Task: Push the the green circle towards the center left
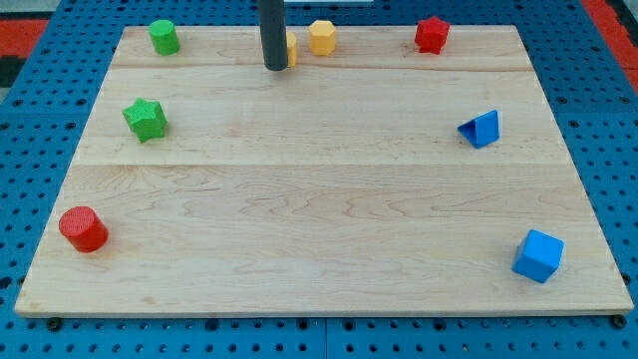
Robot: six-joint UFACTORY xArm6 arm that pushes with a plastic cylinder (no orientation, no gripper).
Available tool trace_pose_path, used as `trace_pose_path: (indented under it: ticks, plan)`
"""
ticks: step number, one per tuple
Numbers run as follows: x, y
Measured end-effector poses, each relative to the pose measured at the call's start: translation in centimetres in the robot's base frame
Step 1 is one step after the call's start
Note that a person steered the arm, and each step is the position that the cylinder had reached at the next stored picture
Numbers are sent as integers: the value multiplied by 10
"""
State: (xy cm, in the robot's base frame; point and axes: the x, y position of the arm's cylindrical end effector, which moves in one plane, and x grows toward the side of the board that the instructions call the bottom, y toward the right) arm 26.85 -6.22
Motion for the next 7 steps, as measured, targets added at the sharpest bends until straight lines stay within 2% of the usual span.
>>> trace_pose_path:
  ticks: [2,3,4,5,6,7]
  plan:
    - [-26,-13]
    - [-26,20]
    - [-31,-29]
    - [-76,-96]
    - [-76,-106]
    - [-77,-161]
